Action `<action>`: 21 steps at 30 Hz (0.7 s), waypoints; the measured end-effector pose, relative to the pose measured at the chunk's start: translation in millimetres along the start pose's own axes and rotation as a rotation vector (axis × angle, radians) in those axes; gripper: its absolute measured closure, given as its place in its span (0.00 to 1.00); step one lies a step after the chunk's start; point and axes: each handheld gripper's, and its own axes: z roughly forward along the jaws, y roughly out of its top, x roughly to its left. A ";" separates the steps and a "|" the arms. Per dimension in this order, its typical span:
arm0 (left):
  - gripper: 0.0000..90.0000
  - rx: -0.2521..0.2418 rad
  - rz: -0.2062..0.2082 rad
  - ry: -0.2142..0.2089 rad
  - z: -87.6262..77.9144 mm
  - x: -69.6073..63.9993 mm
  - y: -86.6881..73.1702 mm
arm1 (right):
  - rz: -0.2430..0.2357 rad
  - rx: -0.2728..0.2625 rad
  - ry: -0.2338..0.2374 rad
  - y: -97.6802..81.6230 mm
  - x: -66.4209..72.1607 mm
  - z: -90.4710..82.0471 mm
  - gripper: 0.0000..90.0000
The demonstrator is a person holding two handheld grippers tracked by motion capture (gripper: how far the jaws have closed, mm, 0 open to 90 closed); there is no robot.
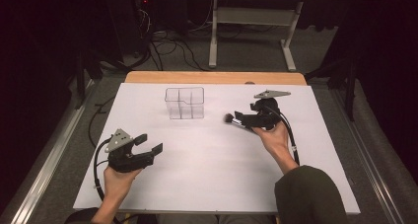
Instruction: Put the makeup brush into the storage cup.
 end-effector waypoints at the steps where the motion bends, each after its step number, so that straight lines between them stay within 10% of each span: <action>1: 0.33 0.000 0.000 0.000 0.0 0.0 0.0 | -0.007 0.011 0.000 1.5 0.3 -0.4 0.33; 21: 0.33 0.003 0.000 0.001 -0.1 0.3 -0.2 | -0.036 0.104 -0.029 7.6 -2.2 -1.0 0.37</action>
